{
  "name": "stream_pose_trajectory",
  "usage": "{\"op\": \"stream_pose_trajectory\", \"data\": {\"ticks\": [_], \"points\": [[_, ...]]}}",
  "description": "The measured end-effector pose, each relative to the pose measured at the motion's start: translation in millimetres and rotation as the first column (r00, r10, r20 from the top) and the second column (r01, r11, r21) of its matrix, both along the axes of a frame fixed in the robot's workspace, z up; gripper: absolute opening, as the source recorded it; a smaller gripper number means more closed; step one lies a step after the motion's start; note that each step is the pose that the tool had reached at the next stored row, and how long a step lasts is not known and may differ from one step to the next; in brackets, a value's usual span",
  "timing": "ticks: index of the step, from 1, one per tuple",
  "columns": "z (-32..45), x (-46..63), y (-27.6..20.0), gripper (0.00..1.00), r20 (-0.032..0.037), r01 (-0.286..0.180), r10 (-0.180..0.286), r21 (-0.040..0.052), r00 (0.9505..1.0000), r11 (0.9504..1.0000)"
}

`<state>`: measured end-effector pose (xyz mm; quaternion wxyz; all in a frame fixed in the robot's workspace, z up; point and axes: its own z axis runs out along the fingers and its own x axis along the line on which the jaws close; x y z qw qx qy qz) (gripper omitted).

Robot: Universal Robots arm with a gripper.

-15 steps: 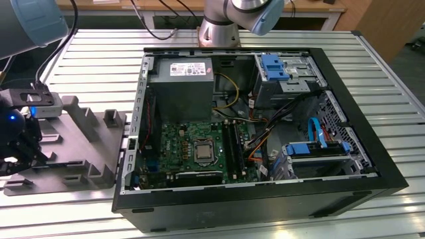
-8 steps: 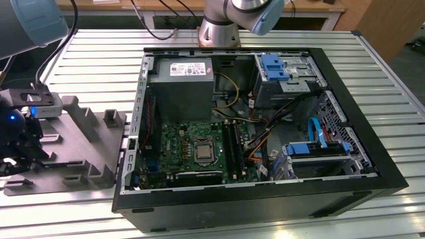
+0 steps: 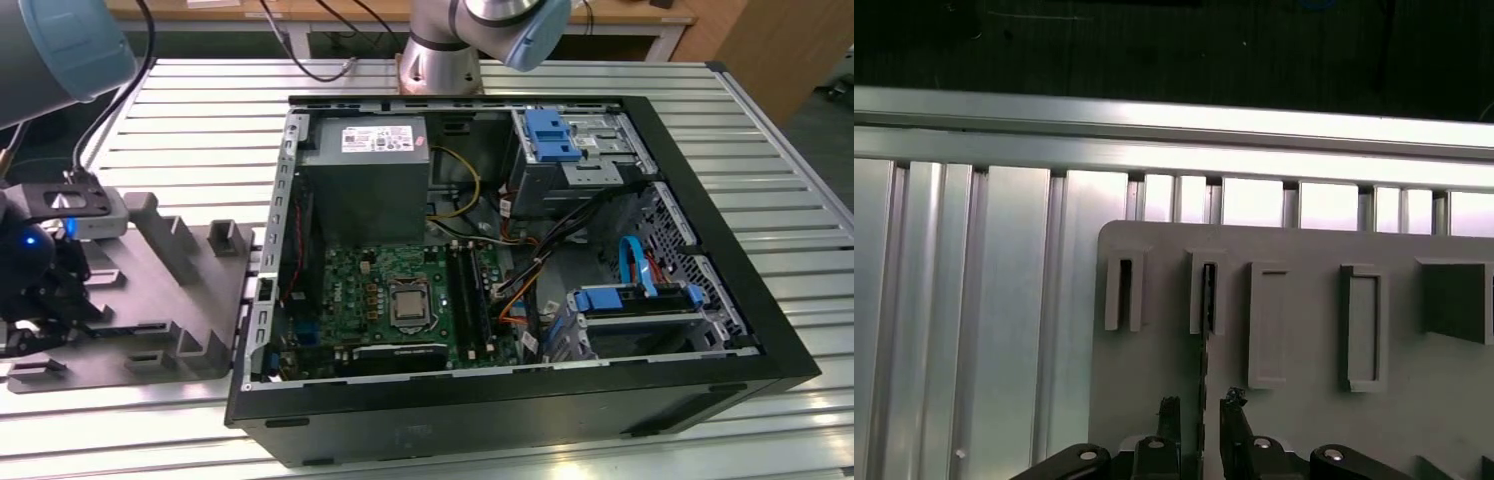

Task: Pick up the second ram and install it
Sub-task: 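Pick up the second ram and move it above second insertion slot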

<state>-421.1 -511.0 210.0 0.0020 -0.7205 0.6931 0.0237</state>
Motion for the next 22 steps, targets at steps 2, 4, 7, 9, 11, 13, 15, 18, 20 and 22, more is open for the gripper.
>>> {"op": "stream_pose_trajectory", "data": {"ticks": [2, 4, 7, 9, 11, 13, 15, 18, 20, 22], "points": [[-1.9, -1.0, 0.1, 0.30, 0.0023, -0.002, 0.002, 0.0011, 1.0000, 1.0000], [-3.7, -2.1, 0.3, 0.30, 0.0034, -0.002, 0.002, 0.0010, 1.0000, 1.0000], [-6.7, -3.6, 0.6, 0.30, 0.0048, -0.002, 0.002, 0.0010, 1.0000, 1.0000], [-8.9, -4.4, 0.9, 0.30, 0.0055, -0.003, 0.003, 0.0009, 1.0000, 1.0000], [-11.1, -4.7, 1.2, 0.30, 0.0062, -0.003, 0.003, 0.0011, 1.0000, 1.0000], [-11.9, -4.8, 1.7, 0.30, 0.0060, -0.003, 0.003, 0.0009, 1.0000, 1.0000], [-12.2, -4.8, 2.0, 0.30, 0.0062, -0.003, 0.003, 0.0009, 1.0000, 1.0000], [-12.3, -4.8, 2.2, 0.30, 0.0062, -0.003, 0.003, 0.0011, 1.0000, 1.0000], [-11.8, -4.8, 2.3, 0.30, 0.0061, -0.003, 0.003, 0.0010, 1.0000, 1.0000], [-10.9, -4.8, 2.3, 0.30, 0.0061, -0.003, 0.003, 0.0010, 1.0000, 1.0000]]}}
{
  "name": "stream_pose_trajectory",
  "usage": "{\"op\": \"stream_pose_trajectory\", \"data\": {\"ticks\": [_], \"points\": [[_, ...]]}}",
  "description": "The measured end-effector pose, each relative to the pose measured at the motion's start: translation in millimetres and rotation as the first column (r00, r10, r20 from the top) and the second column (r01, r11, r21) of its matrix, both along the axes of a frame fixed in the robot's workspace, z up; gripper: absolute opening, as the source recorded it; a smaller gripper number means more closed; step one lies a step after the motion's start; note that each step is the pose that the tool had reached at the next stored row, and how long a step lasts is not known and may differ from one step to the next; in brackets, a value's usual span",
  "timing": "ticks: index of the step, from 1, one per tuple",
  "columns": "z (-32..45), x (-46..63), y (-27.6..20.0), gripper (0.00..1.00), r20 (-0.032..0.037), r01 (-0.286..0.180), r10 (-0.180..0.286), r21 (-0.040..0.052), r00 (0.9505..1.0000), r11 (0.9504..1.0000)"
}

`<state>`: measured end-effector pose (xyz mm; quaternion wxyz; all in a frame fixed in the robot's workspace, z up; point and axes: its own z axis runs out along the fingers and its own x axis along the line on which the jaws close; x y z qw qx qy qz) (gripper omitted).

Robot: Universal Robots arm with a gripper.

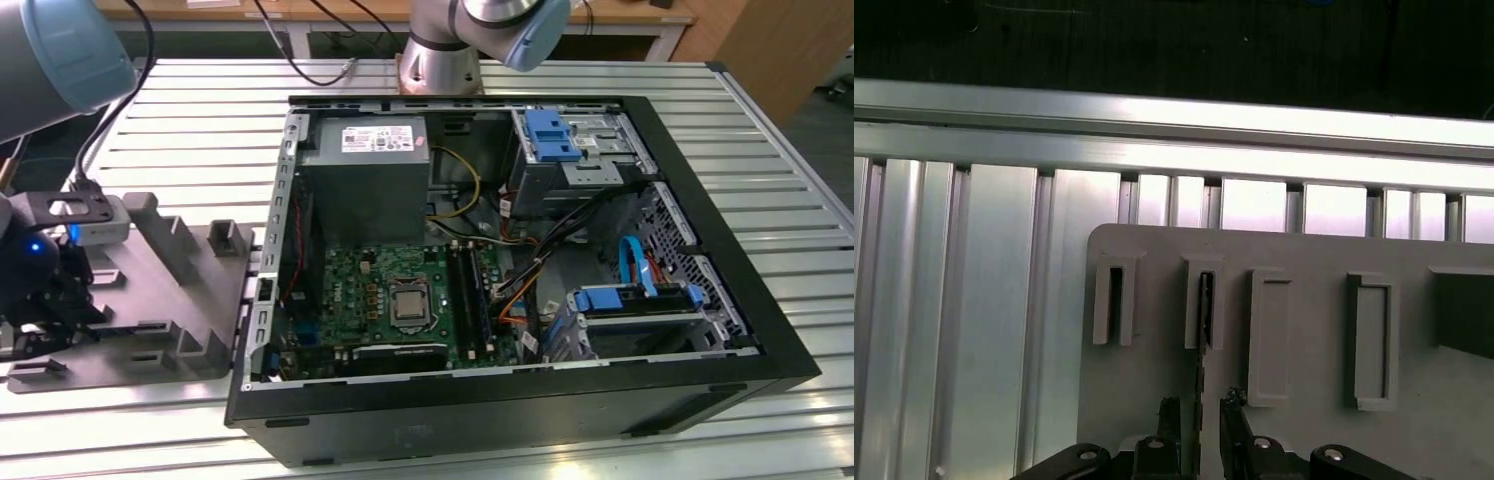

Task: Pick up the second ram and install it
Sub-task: 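Pick up the second ram and move it above second insertion slot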

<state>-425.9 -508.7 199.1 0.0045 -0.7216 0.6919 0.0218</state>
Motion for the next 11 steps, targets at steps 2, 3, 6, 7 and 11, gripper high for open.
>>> {"op": "stream_pose_trajectory", "data": {"ticks": [2, 3, 6, 7, 11], "points": [[0.0, 0.0, 0.0, 0.30, 0.0002, 0.000, 0.000, 0.0002, 1.0000, 1.0000], [0.1, 0.0, 0.0, 0.30, 0.0001, 0.000, 0.000, 0.0001, 1.0000, 1.0000], [0.1, 0.0, 0.0, 0.30, 0.0001, 0.000, 0.000, 0.0001, 1.0000, 1.0000], [0.1, 0.0, 0.0, 0.30, 0.0001, 0.000, 0.000, 0.0001, 1.0000, 1.0000], [0.2, 0.0, 0.0, 0.22, 0.0001, 0.000, 0.000, 0.0001, 1.0000, 1.0000]]}}
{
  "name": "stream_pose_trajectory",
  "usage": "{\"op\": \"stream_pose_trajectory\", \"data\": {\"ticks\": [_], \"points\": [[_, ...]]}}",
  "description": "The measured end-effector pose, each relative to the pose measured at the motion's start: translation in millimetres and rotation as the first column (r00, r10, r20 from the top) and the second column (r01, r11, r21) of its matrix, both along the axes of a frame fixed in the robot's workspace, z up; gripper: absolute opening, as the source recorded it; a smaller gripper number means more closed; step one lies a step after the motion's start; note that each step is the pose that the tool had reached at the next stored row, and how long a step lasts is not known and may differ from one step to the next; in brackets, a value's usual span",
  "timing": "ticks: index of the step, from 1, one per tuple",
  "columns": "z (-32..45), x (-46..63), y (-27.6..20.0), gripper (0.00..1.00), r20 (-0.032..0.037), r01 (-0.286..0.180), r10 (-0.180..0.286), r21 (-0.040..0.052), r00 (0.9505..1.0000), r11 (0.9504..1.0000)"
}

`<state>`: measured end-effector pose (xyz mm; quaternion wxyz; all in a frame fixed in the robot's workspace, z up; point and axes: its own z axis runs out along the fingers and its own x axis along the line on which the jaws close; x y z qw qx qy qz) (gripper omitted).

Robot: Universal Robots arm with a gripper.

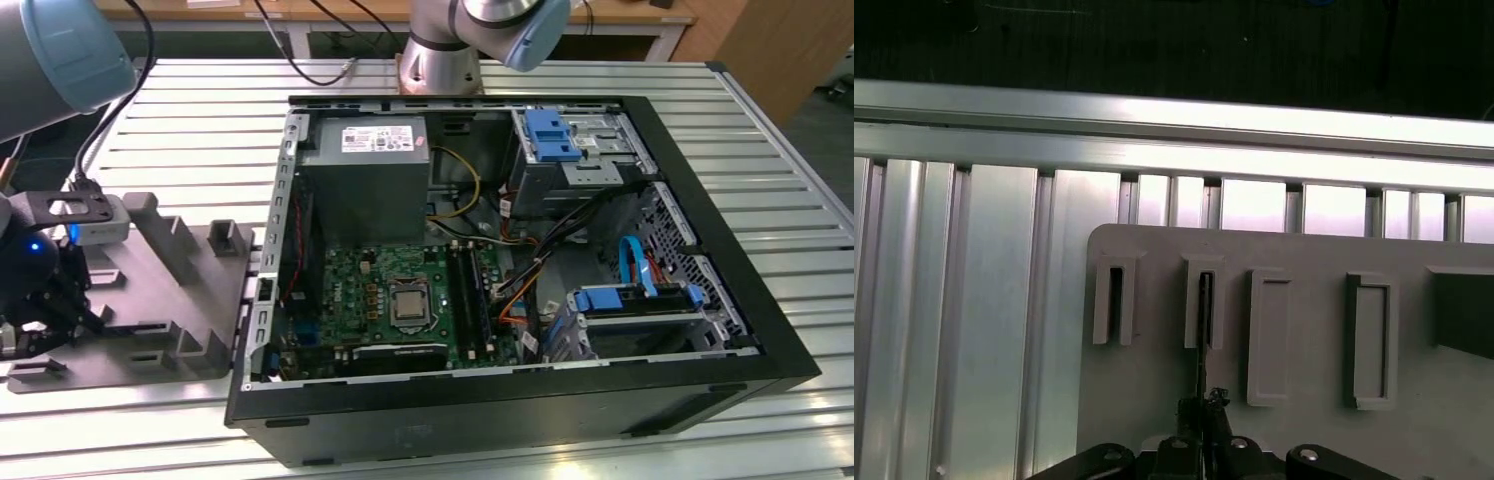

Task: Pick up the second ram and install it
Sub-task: 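Pick up the second ram and move it above second insertion slot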

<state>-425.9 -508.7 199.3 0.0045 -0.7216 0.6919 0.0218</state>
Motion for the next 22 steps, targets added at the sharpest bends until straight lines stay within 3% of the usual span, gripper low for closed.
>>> {"op": "stream_pose_trajectory", "data": {"ticks": [1, 22], "points": [[0.0, 0.0, 0.0, 0.15, 0.0000, 0.000, 0.000, 0.0000, 1.0000, 1.0000], [0.1, 0.0, -1.2, 0.11, 0.0000, 0.000, 0.000, 0.0000, 1.0000, 1.0000]]}}
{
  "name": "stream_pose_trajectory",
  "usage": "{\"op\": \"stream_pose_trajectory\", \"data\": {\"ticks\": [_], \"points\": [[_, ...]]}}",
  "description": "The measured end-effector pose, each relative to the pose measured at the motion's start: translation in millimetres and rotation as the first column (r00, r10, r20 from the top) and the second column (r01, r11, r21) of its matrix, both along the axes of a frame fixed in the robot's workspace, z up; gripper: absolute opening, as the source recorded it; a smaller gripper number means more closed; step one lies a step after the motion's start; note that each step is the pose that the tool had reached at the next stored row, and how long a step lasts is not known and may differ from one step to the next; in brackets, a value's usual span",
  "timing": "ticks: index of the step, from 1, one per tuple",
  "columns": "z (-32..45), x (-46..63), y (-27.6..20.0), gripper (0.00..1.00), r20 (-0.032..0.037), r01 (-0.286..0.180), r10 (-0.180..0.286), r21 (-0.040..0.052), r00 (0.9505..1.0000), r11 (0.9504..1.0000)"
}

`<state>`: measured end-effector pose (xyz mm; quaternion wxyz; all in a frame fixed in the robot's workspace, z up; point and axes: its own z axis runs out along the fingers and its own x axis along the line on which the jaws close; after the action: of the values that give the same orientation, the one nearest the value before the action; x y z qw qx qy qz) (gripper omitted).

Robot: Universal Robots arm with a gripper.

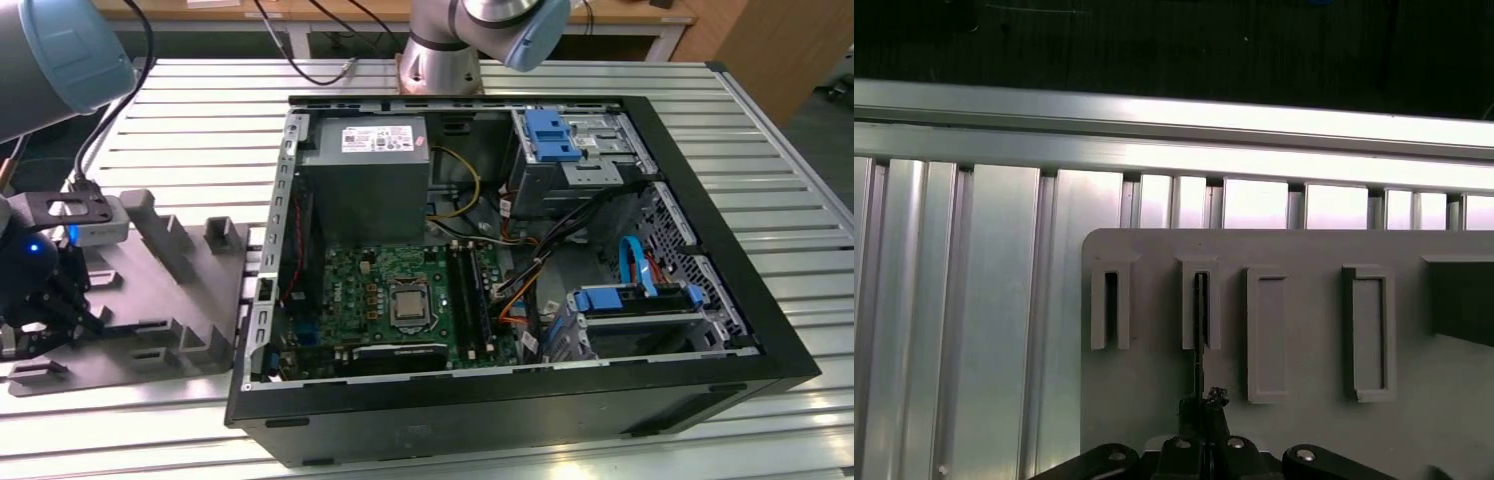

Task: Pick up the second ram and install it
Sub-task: 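Pick up the second ram and move it above second insertion slot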

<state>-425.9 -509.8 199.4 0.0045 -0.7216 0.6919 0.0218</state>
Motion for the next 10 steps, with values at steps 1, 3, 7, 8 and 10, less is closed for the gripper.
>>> {"op": "stream_pose_trajectory", "data": {"ticks": [1, 3, 7, 8, 10], "points": [[0.0, 0.0, 0.0, 0.11, 0.0000, 0.000, 0.000, 0.0000, 1.0000, 1.0000], [0.0, 0.0, 0.0, 0.11, 0.0000, 0.000, 0.000, 0.0000, 1.0000, 1.0000], [-0.2, 0.0, -0.1, 0.11, -0.0001, 0.043, -0.043, -0.0001, 0.9991, 0.9991], [-0.2, 0.0, -0.1, 0.11, -0.0001, 0.055, -0.055, -0.0001, 0.9985, 0.9985], [-0.2, 0.0, -0.1, 0.11, -0.0001, 0.061, -0.061, -0.0001, 0.9981, 0.9981]]}}
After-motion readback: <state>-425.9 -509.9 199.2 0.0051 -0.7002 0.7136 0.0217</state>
